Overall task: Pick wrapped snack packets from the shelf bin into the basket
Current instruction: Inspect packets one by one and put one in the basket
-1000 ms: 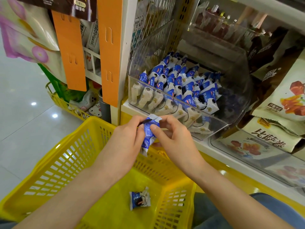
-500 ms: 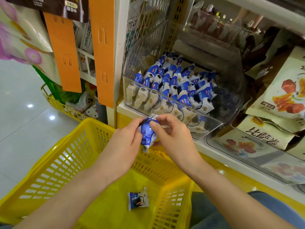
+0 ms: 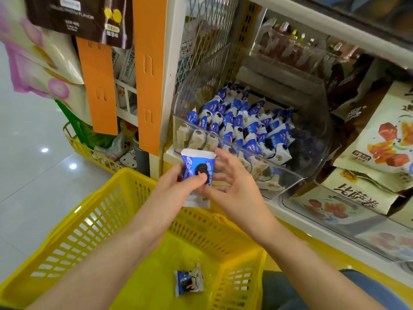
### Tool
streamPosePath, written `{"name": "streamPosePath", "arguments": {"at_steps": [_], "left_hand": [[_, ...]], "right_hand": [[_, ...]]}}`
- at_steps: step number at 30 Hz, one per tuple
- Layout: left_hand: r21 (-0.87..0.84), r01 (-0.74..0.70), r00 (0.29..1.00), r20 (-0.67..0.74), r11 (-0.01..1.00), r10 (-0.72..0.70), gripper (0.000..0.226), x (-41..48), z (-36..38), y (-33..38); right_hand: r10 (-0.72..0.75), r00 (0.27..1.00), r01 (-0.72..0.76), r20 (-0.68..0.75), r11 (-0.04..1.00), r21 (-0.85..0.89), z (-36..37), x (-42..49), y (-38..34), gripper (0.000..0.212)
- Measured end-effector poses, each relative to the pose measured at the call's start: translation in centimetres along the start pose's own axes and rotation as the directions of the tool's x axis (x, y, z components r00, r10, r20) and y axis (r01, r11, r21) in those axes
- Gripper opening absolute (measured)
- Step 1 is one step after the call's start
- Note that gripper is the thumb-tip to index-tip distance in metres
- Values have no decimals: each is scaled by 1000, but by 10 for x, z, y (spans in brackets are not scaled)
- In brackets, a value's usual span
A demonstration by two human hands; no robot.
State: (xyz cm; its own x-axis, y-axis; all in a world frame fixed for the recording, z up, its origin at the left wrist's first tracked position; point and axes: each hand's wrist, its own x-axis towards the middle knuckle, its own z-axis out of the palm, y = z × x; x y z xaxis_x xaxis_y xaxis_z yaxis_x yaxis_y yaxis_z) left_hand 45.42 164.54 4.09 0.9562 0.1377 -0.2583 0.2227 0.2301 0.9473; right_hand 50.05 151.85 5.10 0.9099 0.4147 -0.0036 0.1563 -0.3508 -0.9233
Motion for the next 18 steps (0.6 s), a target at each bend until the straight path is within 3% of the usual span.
{"name": "streamPosePath", "arguments": {"at_steps": [3,10,15,18], "left_hand": [[64,-81,994,-65,995,85,25,3,-3,4],[105,-231,972,-8,967,233,16,11,-11,16],[42,-284,957,-46,958,285,16,18,-13,24],[0,-296,951,-99,955,294,11,24,-14,30]], "right_hand": [[-31,998,33,-46,998,57,-4,4,-3,69],[-152,975,165,-163,984,67,-4,5,-18,40],[-319,928,315,-194,948,-55,-11,8,-38,32],[-409,877,358,-252,906,-224,-29,34,-48,24]]}}
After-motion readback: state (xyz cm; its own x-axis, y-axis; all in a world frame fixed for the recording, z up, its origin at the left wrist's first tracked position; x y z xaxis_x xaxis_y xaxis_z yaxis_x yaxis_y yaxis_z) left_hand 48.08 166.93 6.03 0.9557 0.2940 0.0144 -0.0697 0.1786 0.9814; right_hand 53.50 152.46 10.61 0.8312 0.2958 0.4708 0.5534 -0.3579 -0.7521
